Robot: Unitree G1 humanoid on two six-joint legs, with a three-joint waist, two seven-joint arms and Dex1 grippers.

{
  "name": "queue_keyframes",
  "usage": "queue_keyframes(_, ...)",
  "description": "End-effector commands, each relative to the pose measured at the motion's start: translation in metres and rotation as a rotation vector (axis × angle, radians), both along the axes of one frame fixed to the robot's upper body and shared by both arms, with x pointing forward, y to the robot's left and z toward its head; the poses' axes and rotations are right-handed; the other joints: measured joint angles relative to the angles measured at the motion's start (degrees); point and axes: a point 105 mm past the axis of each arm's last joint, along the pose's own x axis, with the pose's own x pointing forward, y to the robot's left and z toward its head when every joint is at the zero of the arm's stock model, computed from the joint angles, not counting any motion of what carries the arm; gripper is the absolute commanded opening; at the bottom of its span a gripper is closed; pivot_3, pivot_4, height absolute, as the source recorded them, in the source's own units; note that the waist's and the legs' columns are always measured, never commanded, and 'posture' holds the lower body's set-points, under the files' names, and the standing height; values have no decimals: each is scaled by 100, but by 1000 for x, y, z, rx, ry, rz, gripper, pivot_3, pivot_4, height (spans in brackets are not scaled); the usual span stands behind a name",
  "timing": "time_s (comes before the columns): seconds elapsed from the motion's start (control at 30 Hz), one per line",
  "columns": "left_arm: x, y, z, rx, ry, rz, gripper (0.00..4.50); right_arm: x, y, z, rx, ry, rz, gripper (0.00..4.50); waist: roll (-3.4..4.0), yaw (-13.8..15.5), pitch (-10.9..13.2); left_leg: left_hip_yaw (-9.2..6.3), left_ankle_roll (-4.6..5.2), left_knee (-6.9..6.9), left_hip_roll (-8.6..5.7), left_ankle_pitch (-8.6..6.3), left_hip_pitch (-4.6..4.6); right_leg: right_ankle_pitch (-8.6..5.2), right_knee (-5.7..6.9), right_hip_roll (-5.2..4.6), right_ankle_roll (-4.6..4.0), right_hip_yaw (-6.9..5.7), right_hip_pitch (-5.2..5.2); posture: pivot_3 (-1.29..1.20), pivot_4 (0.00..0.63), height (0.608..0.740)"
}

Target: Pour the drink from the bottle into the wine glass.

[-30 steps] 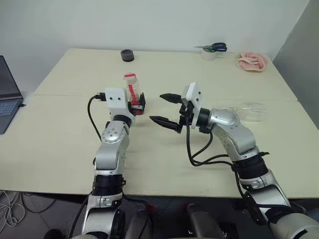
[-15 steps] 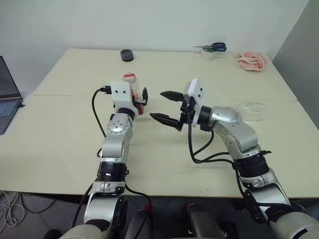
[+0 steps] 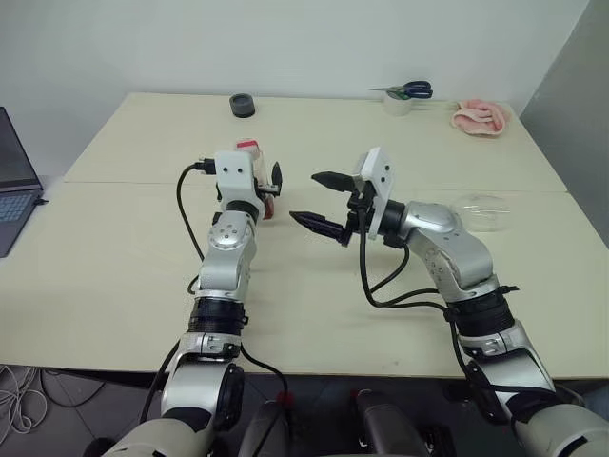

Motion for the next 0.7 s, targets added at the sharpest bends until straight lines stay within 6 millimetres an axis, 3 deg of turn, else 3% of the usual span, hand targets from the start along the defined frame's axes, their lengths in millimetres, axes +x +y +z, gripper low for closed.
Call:
queue_keyframes(0.03, 2, 2, 19, 14, -70, 12, 4480, 2, -3, 21, 37, -68, -15, 4500, 0, -1, 0, 0, 0, 0, 0, 0, 0, 0, 0, 0, 0, 0, 0, 0, 150, 740)
queue_keyframes(0.33, 3, 1, 19, 14, -78, 17, 4480, 9, -5, 22, 44, -62, -35, 4500, 0, -1, 0, -1, 0, -1, -1, 0, -1, 0, 0, -1, 0, -1, -1, 0, 150, 740)
queue_keyframes(0.47, 3, 2, 19, 14, -83, 18, 3651, 10, -5, 21, 42, -62, -37, 4500, 0, -1, 0, -1, 0, -1, -1, 0, -1, 0, 1, -1, 0, -2, -1, 0, 150, 740)
queue_keyframes(0.6, 4, 2, 19, 12, -84, 18, 2318, 10, -5, 21, 41, -64, -39, 4500, 0, -1, 0, -1, 0, -1, -1, 0, -1, 0, 1, -1, 0, -2, -1, 0, 150, 740)
queue_keyframes(0.7, 4, 3, 19, 13, -84, 20, 2100, 10, -5, 21, 39, -67, -40, 4500, 0, -1, 0, -1, 0, -1, -1, 0, -1, 0, 1, -1, 0, -2, -1, 0, 150, 740)
